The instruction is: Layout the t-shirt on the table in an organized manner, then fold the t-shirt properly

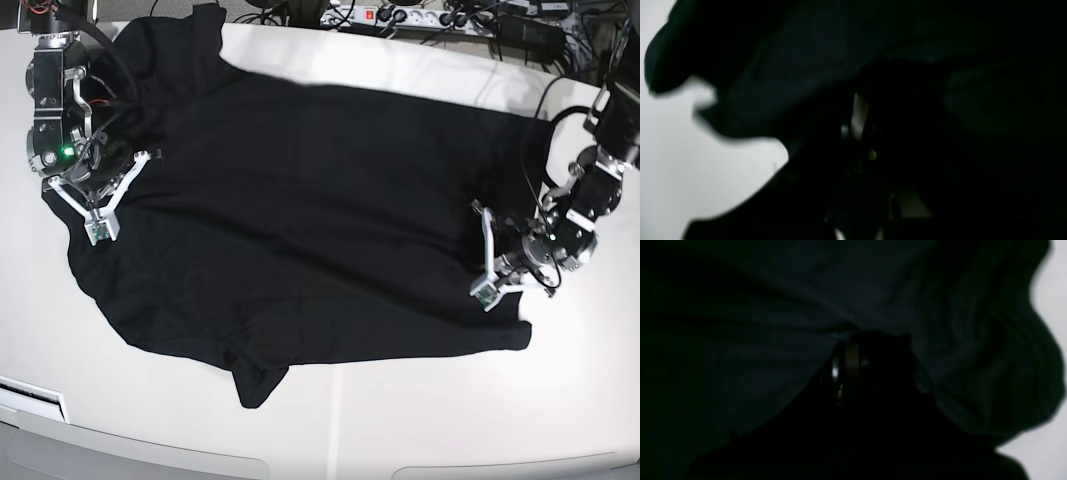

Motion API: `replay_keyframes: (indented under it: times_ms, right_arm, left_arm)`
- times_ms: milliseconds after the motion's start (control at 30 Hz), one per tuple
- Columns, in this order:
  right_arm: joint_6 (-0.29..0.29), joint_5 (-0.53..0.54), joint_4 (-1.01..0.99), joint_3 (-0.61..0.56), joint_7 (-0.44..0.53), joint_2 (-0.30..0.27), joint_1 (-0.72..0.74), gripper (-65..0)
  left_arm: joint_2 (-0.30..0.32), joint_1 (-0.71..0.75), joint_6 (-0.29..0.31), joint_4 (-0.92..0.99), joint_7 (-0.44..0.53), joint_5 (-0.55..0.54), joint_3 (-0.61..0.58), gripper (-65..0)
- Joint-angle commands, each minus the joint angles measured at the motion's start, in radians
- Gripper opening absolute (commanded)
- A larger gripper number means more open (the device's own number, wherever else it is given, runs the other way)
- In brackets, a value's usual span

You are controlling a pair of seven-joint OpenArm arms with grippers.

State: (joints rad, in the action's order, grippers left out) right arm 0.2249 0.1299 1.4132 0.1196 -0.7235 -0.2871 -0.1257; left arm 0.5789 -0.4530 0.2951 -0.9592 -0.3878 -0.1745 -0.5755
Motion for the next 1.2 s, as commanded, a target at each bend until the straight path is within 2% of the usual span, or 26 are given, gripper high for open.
replay_keyframes:
  times_ms: [0,67,167,267,400,467,667,767,833,900,1000,1100,1167]
  right_arm:
    - [-0.019,-0.009,0.010,0.005,0.000,-0.015,0.016,-65.0]
    - [-0.012,0.010,0.010,0.005,-0.014,-0.015,0.028,-65.0]
    - [0.061,0.073,0.012,0.005,-0.051,-0.015,0.058,-65.0]
    - [0.145,0.139,0.040,0.008,-0.080,-0.016,0.074,-65.0]
    - [0.234,0.217,0.111,0.050,-0.153,-0.015,0.067,-65.0]
    - [0.287,0.291,0.132,0.092,-0.192,-0.016,0.066,-65.0]
    - [0.449,0.586,0.163,0.242,-0.278,-0.015,0.024,-65.0]
    - [0.473,0.694,0.163,0.285,-0.298,-0.015,-0.019,-65.0]
    - [0.473,0.737,0.163,0.287,-0.310,-0.014,-0.055,-65.0]
    - [0.473,0.745,0.164,0.287,-0.309,-0.012,-0.092,-65.0]
    - [0.473,0.746,0.164,0.287,-0.309,-0.013,-0.136,-65.0]
    - [0.473,0.751,0.164,0.287,-0.310,-0.012,-0.149,-65.0]
    - [0.473,0.754,0.164,0.287,-0.310,-0.013,-0.149,-65.0]
  left_arm:
    - [0.016,-0.039,-0.013,0.011,0.000,0.018,0.007,-65.0]
    - [0.016,-0.063,-0.011,0.037,-0.002,0.015,0.007,-65.0]
    - [0.017,-0.090,0.002,0.035,-0.046,-0.021,0.007,-65.0]
    - [0.020,-0.119,0.057,0.008,-0.168,-0.109,0.007,-65.0]
    - [0.056,-0.134,0.061,-0.066,-0.332,-0.267,0.043,-65.0]
    - [0.079,-0.122,0.075,-0.084,-0.375,-0.359,0.106,-65.0]
    - [0.125,0.026,0.220,-0.083,-0.557,-0.631,0.461,-65.0]
    - [0.125,0.141,0.268,-0.083,-0.637,-0.764,0.652,-65.0]
    - [0.124,0.217,0.287,-0.083,-0.640,-0.813,0.759,-65.0]
    - [0.124,0.288,0.320,-0.083,-0.637,-0.829,0.854,-65.0]
    - [0.124,0.383,0.323,-0.083,-0.637,-0.829,0.962,-65.0]
    - [0.124,0.457,0.322,-0.083,-0.637,-0.828,1.022,-64.2]
    - [0.124,0.501,0.322,-0.083,-0.630,-0.829,1.035,-50.3]
